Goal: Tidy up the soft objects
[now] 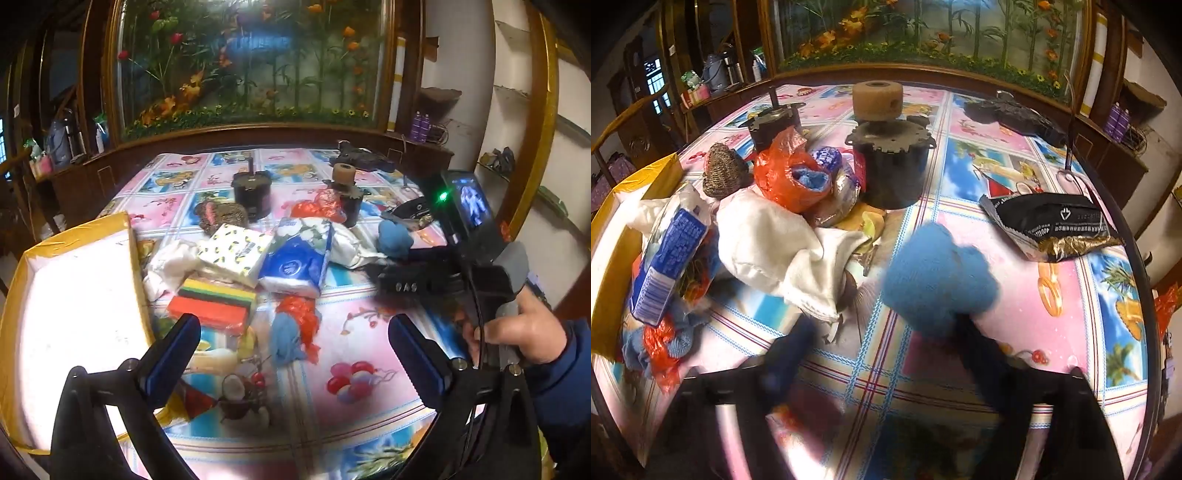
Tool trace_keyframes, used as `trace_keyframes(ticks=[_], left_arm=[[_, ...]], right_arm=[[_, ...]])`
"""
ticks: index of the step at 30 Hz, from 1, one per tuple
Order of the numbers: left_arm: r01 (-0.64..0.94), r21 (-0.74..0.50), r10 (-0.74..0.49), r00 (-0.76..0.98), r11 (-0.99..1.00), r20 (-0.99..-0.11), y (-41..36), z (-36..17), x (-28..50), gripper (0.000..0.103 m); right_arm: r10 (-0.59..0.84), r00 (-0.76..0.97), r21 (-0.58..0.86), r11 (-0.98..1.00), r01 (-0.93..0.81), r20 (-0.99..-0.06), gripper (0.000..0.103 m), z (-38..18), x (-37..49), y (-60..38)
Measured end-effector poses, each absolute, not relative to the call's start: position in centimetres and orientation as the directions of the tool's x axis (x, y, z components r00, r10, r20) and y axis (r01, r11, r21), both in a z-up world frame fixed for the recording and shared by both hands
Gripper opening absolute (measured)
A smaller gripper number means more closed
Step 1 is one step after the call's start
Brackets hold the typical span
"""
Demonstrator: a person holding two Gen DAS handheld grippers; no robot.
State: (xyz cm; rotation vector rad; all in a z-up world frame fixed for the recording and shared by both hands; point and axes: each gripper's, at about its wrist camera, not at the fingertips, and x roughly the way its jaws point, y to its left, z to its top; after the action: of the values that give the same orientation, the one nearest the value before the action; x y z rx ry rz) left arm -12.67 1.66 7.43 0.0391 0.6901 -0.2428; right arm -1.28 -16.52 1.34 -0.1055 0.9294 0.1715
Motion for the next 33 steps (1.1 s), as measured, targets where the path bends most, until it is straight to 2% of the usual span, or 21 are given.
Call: trace_keyframes(ticks=[2,3,6,9,20,28,33], left_arm=[[0.216,-0.038,-0.191,0.748,0.976,-0.636,2.1,7.2,-12.8,0.102],[0.207,-0.041,-0.185,0.747,0.978,-0.639,2.4,7.1,-12.9,0.102],[0.184,-0.076,-0.189,0.739,0.98,-0.647,3.3,6.8,-12.8,0.102],[0.17,-0.108,-0.199,0.735,0.98,-0.648,4.0,6.8,-12.9,0.102],[0.173,-0.108,-0.202,0.747,0.979,-0.634,3.8,7.1,-13.2,0.102],[0.151,-0.151,-0.213,0.722,0.977,-0.658,4.6,6.2,-12.4,0.102],[0.137,-0.159,-0.208,0.722,0.978,-0.66,4.7,6.3,-11.9,0.102]], right_arm=[[0.126,0.573,0.013,0.98,-0.197,-0.81,0.035,1.6,-1.4,-16.6],[0.153,0.545,0.046,0.978,-0.205,-0.824,0.032,1.6,-1.4,-16.5],[0.184,0.459,0.085,0.97,-0.227,-0.869,0.032,1.7,-2.2,-15.7],[0.228,0.453,0.106,0.954,-0.28,-0.862,0.032,2.2,-3.8,-14.3],[0.343,0.586,0.136,0.92,-0.368,-0.734,0.032,7.0,-7.0,-13.9],[0.358,0.627,0.178,0.926,-0.332,-0.692,0.032,6.4,-5.6,-14.8],[0.393,0.696,0.183,0.915,-0.359,-0.601,0.032,9.0,-4.0,-14.7]])
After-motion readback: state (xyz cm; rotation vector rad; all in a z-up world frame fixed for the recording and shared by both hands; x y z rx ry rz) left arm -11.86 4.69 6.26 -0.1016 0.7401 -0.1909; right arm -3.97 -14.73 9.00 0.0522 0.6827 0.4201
